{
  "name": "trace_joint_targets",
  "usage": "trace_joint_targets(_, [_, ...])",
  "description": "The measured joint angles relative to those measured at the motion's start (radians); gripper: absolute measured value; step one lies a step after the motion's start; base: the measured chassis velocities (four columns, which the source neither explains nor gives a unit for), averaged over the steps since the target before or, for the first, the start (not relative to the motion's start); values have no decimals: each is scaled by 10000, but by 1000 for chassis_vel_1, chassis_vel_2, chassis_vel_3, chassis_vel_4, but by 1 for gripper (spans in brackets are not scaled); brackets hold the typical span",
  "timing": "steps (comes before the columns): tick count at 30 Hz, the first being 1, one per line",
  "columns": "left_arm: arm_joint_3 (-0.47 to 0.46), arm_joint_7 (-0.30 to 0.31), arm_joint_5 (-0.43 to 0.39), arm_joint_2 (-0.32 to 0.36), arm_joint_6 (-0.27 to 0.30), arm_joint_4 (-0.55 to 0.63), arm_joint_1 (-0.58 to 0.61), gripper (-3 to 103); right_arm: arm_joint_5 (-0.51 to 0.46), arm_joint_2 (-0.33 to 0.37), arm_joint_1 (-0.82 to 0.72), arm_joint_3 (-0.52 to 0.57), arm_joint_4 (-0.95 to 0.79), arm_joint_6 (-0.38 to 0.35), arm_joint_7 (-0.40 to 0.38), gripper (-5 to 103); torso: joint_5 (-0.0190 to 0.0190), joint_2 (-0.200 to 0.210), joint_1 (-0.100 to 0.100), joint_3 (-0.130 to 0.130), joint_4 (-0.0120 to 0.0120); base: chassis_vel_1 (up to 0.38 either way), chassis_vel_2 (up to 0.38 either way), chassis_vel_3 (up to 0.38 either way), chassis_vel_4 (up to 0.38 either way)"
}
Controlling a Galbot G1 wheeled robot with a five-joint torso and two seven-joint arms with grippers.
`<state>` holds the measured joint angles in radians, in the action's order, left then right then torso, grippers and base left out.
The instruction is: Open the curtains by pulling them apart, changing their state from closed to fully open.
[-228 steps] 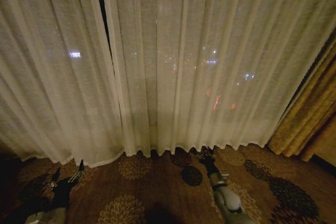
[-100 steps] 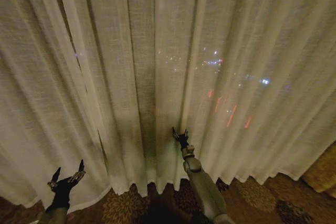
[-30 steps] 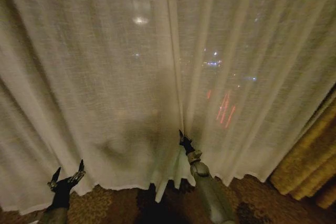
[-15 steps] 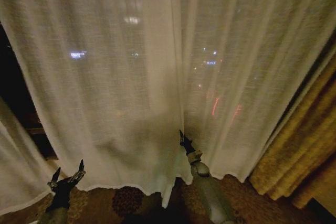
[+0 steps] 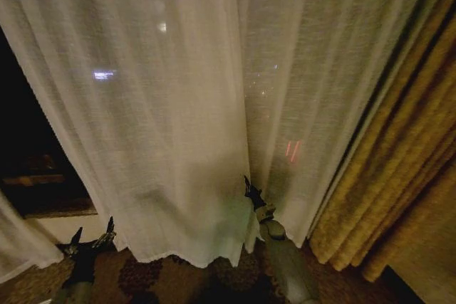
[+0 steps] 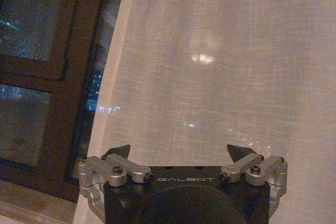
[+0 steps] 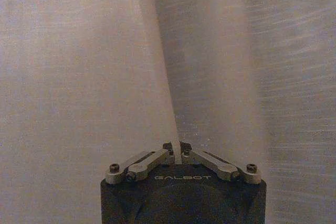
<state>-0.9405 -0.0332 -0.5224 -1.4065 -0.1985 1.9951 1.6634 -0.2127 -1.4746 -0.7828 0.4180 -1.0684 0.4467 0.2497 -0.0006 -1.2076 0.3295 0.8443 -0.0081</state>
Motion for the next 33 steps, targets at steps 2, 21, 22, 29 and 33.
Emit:
trace_joint_targets(2, [0,0,1,0,-1,0,0,100,-1,-7,-4,-3,-1,5,16,0,6,2,2,1,1,-330,-344,360,349])
trace_joint_targets(21, [1,0,0,0,0,0,0,100,250,-105,74,-75,88,399,-59,0,7,1,1,0,0,-343,-349,347,352])
trace_joint_targets(22, [2,-1,0,-1,0,0,1,100,295,-121,86,-70,101,450,-72,0,5,1,1,0,-2,-265,-217,223,254])
trace_joint_targets(29, [3,-4,0,-1,-1,1,0,100,417,-226,148,-176,134,528,-95,0,9,1,1,0,-3,-75,-89,103,64])
trace_joint_targets(33, [-6,4,0,3,0,0,0,100,702,-328,329,-289,339,545,-214,0,-5,1,1,0,4,12,14,-12,-13])
